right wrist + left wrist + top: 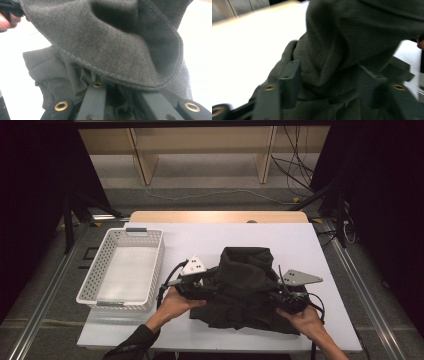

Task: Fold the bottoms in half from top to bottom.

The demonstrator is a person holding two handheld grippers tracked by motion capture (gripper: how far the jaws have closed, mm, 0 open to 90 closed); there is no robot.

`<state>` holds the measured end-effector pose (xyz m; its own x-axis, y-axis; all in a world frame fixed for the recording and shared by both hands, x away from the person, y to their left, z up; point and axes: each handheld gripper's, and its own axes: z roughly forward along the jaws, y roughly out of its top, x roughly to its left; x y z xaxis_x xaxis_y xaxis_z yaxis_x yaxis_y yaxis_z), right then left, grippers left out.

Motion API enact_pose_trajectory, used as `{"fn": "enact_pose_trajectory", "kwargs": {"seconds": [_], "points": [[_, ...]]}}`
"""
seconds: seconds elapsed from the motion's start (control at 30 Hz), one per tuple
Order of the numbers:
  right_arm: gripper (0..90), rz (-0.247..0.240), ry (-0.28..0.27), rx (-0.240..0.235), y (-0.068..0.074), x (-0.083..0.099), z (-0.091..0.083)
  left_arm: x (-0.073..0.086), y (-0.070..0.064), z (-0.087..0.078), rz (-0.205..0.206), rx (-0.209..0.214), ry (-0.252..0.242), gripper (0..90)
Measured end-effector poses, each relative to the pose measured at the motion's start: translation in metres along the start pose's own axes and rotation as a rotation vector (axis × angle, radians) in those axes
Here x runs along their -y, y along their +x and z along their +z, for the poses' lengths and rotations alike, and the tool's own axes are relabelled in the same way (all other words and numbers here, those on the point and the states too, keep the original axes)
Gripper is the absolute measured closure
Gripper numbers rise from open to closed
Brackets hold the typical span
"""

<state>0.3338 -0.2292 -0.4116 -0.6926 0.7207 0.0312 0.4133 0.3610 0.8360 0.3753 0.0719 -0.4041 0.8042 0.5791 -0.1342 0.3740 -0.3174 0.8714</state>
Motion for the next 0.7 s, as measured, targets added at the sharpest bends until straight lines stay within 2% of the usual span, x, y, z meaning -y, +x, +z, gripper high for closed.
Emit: {"fn": "enact_pose_trajectory", "kwargs": {"seconds": [0.07, 0.1, 0.13, 0.2, 0.27, 0.3, 0.33, 0.37, 0.43, 0.53, 0.57, 0.63, 0.7], "points": [[84.7, 0.002, -0.004, 0.001, 0.0, 0.0, -0.001, -0.007, 0.004, -0.009, -0.001, 0.005, -0.006, 35.1], [84.7, 0.003, -0.002, 0.001, 0.0, 0.0, -0.001, -0.012, 0.007, -0.014, -0.001, 0.001, 0.01, 33.4], [84.7, 0.002, -0.004, 0.001, 0.0, 0.0, -0.001, -0.015, 0.01, -0.016, -0.01, -0.005, 0.019, 31.5], [84.7, 0.005, -0.007, 0.002, 0.0, 0.0, -0.001, -0.023, 0.017, -0.021, -0.045, -0.035, 0.004, 30.2], [84.7, 0.004, -0.004, 0.002, 0.0, 0.0, -0.002, -0.029, 0.023, -0.02, -0.063, -0.043, -0.002, 31.3], [84.7, -0.002, -0.004, 0.003, 0.001, 0.0, -0.002, -0.031, 0.025, -0.017, -0.068, -0.065, -0.003, 31.9], [84.7, 0.0, -0.004, 0.002, 0.001, 0.0, -0.002, -0.035, 0.028, -0.013, -0.076, -0.088, -0.003, 34.4], [84.6, 0.0, -0.004, 0.001, 0.001, 0.0, -0.002, -0.037, 0.03, -0.009, -0.088, -0.09, -0.009, 39.4], [84.7, 0.0, -0.007, 0.004, 0.002, 0.0, -0.002, -0.042, 0.032, 0.005, -0.096, -0.066, -0.021, 49.8], [84.6, 0.0, -0.008, 0.003, 0.002, 0.0, -0.002, -0.05, 0.036, 0.03, -0.071, -0.062, 0.005, 60.5], [84.5, 0.0, -0.009, 0.001, 0.002, 0.0, -0.002, -0.052, 0.038, 0.037, -0.078, -0.052, -0.001, 65.5], [84.5, 0.0, -0.007, 0.001, 0.002, 0.001, -0.003, -0.057, 0.042, 0.049, -0.088, -0.008, 0.004, 71.6], [84.3, 0.003, -0.01, -0.001, 0.002, 0.001, -0.003, -0.062, 0.044, 0.059, -0.099, 0.057, 0.021, 77.9]]}}
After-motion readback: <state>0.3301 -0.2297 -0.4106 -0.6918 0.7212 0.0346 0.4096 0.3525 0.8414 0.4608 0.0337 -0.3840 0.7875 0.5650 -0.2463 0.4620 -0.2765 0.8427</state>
